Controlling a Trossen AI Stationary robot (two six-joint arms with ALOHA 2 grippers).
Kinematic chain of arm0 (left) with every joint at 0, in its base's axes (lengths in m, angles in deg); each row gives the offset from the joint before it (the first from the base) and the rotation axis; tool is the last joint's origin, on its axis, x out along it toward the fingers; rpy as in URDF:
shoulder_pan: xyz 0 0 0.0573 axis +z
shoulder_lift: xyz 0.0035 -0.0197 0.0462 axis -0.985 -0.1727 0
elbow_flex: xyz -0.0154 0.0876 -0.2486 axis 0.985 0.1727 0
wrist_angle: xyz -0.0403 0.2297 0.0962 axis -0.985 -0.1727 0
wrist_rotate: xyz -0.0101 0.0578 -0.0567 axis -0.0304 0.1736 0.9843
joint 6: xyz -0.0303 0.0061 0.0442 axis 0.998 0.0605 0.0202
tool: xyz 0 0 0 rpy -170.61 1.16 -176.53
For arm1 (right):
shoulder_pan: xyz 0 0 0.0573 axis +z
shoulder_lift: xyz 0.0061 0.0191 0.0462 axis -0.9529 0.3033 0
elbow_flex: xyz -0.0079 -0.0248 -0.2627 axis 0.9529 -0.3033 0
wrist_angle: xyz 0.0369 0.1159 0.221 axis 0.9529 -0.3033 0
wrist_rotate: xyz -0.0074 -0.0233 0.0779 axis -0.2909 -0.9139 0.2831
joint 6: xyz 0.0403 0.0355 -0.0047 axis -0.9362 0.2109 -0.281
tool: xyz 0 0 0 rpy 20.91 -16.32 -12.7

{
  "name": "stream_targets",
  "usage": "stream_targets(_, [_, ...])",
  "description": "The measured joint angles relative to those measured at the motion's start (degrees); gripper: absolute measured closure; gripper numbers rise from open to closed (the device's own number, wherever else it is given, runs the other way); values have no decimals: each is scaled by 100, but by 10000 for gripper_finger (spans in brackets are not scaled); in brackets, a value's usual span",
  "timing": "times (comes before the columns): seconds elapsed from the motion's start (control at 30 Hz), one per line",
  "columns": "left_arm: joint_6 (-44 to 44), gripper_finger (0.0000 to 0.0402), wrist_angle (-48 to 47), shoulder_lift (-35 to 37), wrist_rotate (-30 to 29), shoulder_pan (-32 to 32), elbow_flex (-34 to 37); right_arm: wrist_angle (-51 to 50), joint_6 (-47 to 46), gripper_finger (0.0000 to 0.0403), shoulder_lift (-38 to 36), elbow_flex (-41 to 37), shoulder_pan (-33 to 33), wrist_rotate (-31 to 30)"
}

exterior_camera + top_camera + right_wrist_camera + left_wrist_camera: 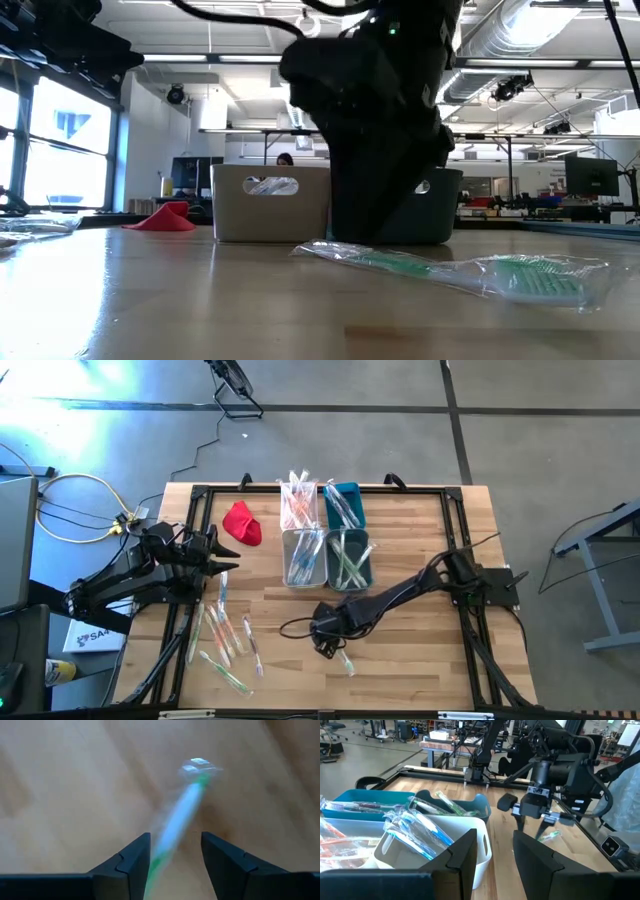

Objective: Pick & Place Toothbrushes
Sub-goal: Put the green toothbrush into the blue bin

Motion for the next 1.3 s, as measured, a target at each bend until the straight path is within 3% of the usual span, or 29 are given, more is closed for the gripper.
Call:
stream_targets(0.4, [0,277,-8,0,-10,0,0,8,-86,254,182,6,2,-60])
stream_targets(0.87, [0,277,-14,0,-7,0,0,19,-45,385,182,6,-4,234])
stream_targets(1.2, [1,277,-17,0,6,0,0,367,251,388,-131,-1,22,453])
stream_targets(1.3, [2,277,-17,0,5,0,0,454,429,388,-354,18,44,132])
